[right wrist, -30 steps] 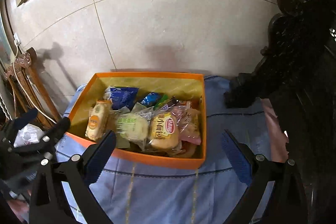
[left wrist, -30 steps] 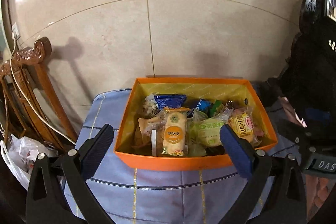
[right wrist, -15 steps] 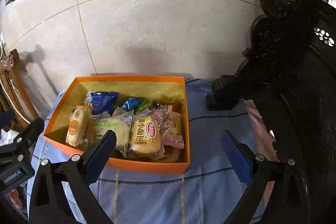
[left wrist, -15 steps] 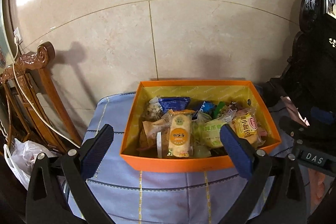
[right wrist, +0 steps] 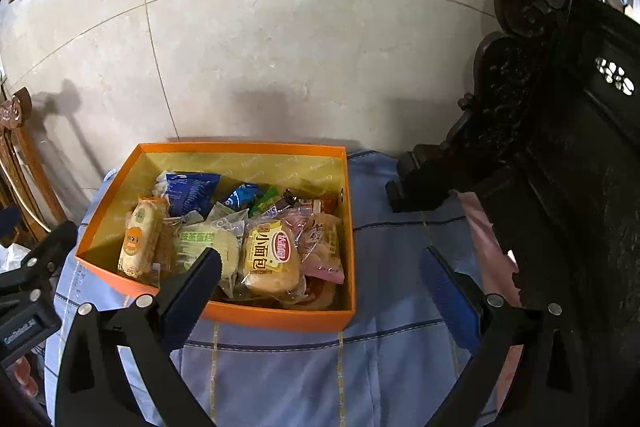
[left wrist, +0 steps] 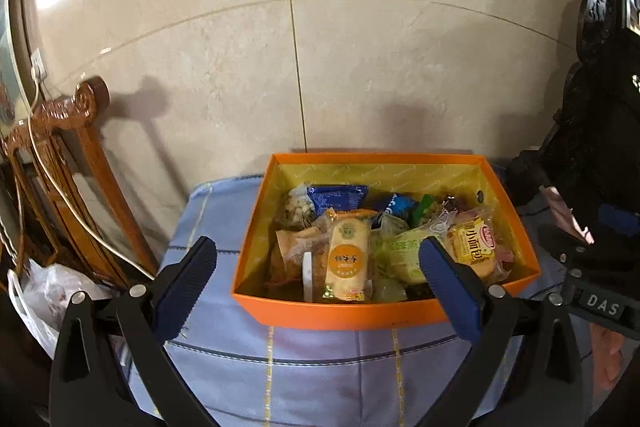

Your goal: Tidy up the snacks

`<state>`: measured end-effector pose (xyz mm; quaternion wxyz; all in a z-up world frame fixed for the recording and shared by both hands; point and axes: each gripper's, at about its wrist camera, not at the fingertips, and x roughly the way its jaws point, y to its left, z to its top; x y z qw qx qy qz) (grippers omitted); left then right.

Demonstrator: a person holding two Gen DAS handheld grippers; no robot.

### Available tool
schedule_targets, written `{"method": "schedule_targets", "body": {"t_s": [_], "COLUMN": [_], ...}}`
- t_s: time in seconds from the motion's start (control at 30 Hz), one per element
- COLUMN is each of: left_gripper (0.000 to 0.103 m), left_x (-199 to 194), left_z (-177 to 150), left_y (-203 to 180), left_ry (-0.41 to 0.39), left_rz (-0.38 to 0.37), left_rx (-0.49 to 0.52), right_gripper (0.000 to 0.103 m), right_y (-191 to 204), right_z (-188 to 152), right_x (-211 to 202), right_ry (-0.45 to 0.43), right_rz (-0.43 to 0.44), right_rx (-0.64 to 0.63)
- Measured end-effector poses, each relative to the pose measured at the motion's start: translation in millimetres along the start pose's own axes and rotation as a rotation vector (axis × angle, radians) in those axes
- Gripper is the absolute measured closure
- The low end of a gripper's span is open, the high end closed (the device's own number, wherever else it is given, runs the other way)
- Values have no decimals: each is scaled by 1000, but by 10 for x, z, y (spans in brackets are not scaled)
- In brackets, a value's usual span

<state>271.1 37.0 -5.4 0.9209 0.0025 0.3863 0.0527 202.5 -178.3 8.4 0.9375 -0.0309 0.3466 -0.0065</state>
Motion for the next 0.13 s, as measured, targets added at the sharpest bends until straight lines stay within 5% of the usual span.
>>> {"method": "schedule_targets", "body": {"t_s": [0.13], "left_gripper": [4], "left_x": [70], "left_z": [-27], "left_y": [19], "left_ry": [42], "left_rz": [-7], "left_rx": [-29], "right_gripper": [4], "right_y": [6], "right_z": [16], "right_x": [-27], "right_ry": [-4], "right_rz": [0], "right_rx": [-5]}}
